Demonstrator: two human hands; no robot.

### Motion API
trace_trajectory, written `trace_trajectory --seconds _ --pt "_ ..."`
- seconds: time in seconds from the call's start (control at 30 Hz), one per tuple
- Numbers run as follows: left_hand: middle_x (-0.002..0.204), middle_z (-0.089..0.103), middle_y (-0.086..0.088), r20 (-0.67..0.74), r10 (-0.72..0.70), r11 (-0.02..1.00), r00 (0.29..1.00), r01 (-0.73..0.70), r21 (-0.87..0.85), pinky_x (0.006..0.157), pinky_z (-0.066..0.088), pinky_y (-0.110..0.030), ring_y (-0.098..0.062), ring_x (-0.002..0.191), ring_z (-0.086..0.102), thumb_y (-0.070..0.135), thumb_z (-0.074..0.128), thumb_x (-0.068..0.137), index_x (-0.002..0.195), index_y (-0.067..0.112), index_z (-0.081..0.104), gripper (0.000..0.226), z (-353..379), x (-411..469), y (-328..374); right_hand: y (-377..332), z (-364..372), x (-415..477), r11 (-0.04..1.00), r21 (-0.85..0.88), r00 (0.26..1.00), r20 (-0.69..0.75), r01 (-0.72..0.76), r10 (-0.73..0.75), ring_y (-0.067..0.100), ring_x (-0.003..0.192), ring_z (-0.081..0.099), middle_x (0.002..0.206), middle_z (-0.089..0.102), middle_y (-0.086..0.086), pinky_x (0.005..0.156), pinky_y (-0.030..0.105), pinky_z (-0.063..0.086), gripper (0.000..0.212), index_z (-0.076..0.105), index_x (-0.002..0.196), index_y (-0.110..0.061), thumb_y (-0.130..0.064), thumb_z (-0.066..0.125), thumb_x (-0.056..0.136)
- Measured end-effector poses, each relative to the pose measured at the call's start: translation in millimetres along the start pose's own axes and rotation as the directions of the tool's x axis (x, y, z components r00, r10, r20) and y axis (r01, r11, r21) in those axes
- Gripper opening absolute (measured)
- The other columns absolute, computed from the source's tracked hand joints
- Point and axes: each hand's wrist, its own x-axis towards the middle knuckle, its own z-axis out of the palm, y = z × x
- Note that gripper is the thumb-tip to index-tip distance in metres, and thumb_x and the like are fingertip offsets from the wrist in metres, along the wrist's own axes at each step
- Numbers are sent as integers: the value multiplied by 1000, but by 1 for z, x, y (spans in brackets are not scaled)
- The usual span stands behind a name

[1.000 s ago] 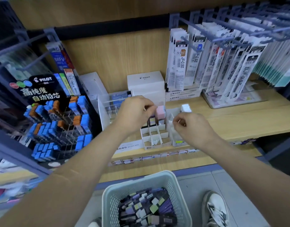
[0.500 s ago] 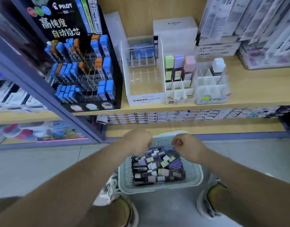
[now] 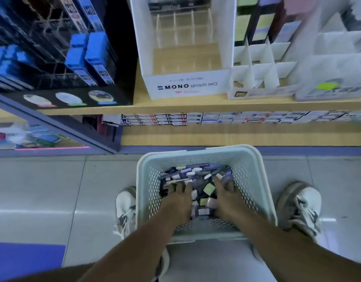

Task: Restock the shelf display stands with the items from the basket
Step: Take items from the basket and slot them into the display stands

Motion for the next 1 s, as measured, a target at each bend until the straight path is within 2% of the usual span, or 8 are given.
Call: trace_trajectory --seconds 0.2,0.4,0.5,0.63,0.7,0.77,0.9,1.0 --pt "131 50 -12 -60 -15 1000 998 14 -14 95 38 -45 -32 122 46 63 66 71 133 15 32 86 -1 7 4 -1 1 0 969 24 965 -94 247 -244 34 113 54 132 49 13 90 33 46 86 35 142 -32 -47 81 70" --pt "109 64 -11 -164 98 995 982 -99 1 84 43 -37 -30 104 59 61 59 79 113 10 46 63 10 1 -4 -6 0 -1 959 -124 956 -116 256 -270 35 109 56 121 55 11 85 39 50 80 37 131 -28 -48 82 67" --pt "105 63 -13 -99 135 974 986 -150 -172 77 45 -34 -30 98 59 49 59 87 104 8 49 46 2 0 -7 -7 -6 -2 960 -194 965 -130 201 -228 33 110 57 119 58 11 81 38 48 74 39 132 -22 -40 80 73" --pt "100 64 -7 -44 86 866 995 -97 -491 73 49 -33 -21 87 61 29 58 93 104 15 57 18 -16 -4 -5 -6 -16 -3 962 -167 957 -161 216 -243 26 98 61 95 60 4 71 33 46 40 47 93 -19 -41 76 78" --pt "92 65 -9 -9 51 729 999 -43 -683 74 57 -41 -22 76 65 20 57 95 101 17 59 7 -26 -6 -5 -6 -21 -3 965 -131 947 -200 229 -252 26 97 62 99 65 6 75 33 50 39 57 98 -16 -45 74 79" --pt "88 66 -10 40 6 589 999 29 -808 67 59 -33 -18 68 65 14 54 96 111 12 56 16 -40 -10 -8 -6 -26 -6 964 -102 935 -237 244 -262 25 94 63 100 68 6 74 31 50 34 64 102 -15 -42 71 83" --pt "77 67 -6 26 -37 608 999 43 -793 58 52 -25 -12 58 61 23 56 95 97 6 61 18 -68 -19 -22 -2 -28 -13 944 242 959 -227 223 -169 18 80 59 83 61 -3 67 25 43 8 62 88 -18 -26 64 91" --pt "70 64 -5 37 -43 525 998 54 -849 58 47 -26 -12 54 55 30 58 94 92 6 62 24 -79 -25 -26 -3 -37 -18 819 547 979 -188 173 -82 16 72 58 85 66 2 65 26 47 6 64 84 -16 -15 65 90"
